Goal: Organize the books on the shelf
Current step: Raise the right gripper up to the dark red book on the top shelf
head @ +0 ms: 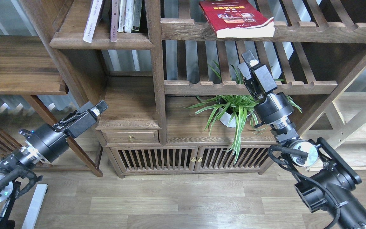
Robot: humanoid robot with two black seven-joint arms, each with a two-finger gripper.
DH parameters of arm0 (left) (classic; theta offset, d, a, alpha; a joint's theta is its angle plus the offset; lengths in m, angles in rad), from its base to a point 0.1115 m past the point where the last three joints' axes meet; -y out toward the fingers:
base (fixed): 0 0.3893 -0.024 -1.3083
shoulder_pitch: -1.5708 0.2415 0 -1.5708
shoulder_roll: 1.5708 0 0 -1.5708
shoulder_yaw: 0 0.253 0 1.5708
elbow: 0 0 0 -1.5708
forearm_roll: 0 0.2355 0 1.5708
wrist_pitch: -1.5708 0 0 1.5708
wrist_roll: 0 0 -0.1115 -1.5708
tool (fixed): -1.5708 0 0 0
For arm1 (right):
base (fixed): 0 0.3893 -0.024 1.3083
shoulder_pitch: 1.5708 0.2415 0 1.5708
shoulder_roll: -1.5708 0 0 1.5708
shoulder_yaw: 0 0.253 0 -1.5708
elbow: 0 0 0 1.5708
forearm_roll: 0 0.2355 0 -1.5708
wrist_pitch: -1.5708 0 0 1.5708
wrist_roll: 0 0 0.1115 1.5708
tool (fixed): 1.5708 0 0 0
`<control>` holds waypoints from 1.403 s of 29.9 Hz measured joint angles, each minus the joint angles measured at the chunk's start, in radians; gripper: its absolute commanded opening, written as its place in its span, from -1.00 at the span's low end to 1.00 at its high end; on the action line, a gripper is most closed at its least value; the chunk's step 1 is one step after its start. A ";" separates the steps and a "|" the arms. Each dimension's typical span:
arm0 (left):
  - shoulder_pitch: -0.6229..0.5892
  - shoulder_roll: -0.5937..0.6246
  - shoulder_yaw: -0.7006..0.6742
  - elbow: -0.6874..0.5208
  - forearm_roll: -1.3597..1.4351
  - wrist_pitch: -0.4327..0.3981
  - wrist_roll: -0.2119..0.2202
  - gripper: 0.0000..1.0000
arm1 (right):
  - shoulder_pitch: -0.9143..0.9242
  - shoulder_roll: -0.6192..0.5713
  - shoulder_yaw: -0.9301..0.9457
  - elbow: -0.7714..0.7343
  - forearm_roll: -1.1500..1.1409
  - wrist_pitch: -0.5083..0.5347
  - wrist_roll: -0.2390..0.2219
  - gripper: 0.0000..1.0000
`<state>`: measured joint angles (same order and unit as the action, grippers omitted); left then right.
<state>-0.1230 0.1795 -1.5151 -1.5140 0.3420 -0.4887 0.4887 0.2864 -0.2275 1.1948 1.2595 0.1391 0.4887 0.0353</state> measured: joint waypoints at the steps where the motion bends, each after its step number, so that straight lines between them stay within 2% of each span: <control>1: 0.000 0.001 -0.005 0.000 0.000 0.000 0.000 0.98 | 0.001 0.000 0.000 0.000 -0.001 0.000 -0.003 0.98; 16: 0.001 0.006 -0.045 0.000 0.000 0.000 0.000 0.98 | 0.035 0.007 -0.012 -0.004 -0.026 0.000 -0.027 0.98; 29: 0.002 0.007 -0.078 0.002 -0.019 0.000 0.000 0.98 | 0.102 0.096 -0.016 -0.035 -0.025 -0.001 -0.026 0.98; 42: 0.009 0.009 -0.108 0.006 -0.023 0.000 0.000 0.98 | 0.113 0.138 -0.017 -0.073 -0.023 -0.075 -0.025 0.98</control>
<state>-0.1143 0.1886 -1.6235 -1.5084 0.3191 -0.4887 0.4887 0.3992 -0.0898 1.1781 1.1861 0.1161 0.4139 0.0101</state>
